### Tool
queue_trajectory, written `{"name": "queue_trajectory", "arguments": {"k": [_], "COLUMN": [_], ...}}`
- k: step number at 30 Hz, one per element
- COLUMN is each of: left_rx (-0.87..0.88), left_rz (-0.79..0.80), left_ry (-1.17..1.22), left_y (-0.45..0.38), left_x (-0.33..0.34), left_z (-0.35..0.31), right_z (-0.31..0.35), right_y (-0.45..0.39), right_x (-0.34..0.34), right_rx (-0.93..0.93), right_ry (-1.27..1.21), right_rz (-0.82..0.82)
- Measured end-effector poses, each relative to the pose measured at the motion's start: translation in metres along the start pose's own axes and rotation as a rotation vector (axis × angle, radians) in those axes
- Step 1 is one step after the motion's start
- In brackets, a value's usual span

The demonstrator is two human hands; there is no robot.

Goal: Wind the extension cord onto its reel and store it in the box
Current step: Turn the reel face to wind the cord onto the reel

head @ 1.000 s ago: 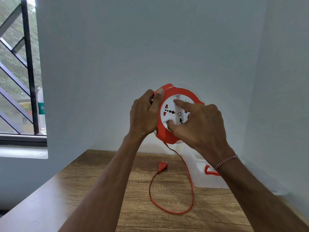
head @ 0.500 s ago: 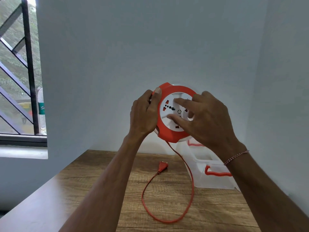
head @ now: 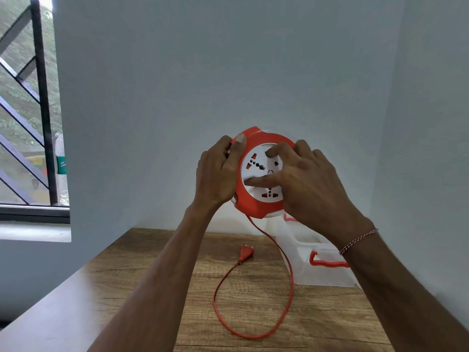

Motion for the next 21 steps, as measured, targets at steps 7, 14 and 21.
{"name": "queue_trajectory", "arguments": {"k": [7, 14, 21], "left_rx": [-0.021, -0.048, -0.049], "left_rz": [0.011, -0.013, -0.004], "left_ry": [0.067, 0.08, 0.089], "left_y": [0.002, 0.001, 0.002], "left_x": [0.001, 0.0, 0.002], "left_z": [-0.002, -0.001, -0.001], "right_z": [-0.015, -0.024, -0.028], "right_y": [0.003, 0.009, 0.016], "right_x": [-0.01, -0.023, -0.03], "right_rx": [0.06, 0.187, 0.295], "right_ry": [-0.092, -0.28, -0.383], "right_rz": [-0.134, -0.306, -0.461]}}
Point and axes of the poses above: each hand's wrist, its own y-axis away from the middle knuckle, its own x-axis out of the palm, z = x × y, the point moved 10 cm from there along -y, towards the middle knuckle, and after that the axes turned 11 degrees about -y, right-handed, at the moved point
